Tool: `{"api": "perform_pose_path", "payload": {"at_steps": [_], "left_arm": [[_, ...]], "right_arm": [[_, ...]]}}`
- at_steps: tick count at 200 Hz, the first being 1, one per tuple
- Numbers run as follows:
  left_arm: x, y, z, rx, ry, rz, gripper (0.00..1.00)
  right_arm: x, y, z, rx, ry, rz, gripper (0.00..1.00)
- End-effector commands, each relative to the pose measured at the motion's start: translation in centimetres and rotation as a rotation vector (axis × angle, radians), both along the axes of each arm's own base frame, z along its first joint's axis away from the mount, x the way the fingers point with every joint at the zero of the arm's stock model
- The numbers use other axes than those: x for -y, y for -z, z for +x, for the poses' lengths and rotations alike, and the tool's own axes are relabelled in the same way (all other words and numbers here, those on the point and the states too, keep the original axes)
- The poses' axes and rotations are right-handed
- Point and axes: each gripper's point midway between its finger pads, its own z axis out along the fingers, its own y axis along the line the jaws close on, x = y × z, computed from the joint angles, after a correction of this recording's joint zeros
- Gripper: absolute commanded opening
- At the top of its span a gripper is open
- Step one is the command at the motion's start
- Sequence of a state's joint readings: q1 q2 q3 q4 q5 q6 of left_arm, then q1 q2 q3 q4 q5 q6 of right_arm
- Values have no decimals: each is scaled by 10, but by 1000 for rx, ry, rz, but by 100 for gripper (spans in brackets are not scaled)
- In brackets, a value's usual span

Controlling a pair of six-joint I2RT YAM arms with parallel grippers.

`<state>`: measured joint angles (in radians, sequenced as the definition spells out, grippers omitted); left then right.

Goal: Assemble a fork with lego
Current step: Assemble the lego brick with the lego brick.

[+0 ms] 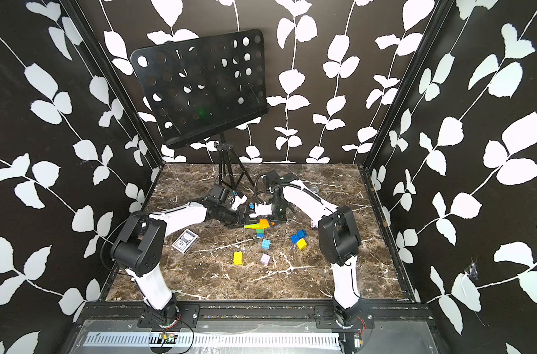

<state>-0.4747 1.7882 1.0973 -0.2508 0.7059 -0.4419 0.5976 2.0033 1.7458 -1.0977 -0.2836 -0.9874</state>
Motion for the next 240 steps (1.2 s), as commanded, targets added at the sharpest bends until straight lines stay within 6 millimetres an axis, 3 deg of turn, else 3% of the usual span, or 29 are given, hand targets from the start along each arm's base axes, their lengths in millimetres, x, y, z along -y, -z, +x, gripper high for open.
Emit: {"api": "perform_pose_path", "payload": {"at_steps": [1, 49, 108, 142, 187, 206, 240], "left_arm": [[8, -3, -10, 18, 25, -19, 99], [8, 0, -11, 10, 26, -27, 99], [11, 3, -12, 3, 22, -23, 99], [8, 10, -16, -8, 33, 14, 89], [6, 13, -17, -12, 30, 24, 86], [5, 14, -17, -12, 32, 30, 86], [5, 14, -17, -11, 32, 36, 86]], "right_arm": [[-11, 6, -9, -32, -37, 7, 22], [-16, 2, -9, -29, -32, 33, 31], [-19, -2, -8, -24, -34, 50, 32], [-21, -4, -8, -25, -26, 62, 37], [-22, -9, -8, -8, -24, 79, 45], [-23, -17, -7, -2, -13, 104, 48], [-34, -51, 1, 6, 78, 278, 50]]}}
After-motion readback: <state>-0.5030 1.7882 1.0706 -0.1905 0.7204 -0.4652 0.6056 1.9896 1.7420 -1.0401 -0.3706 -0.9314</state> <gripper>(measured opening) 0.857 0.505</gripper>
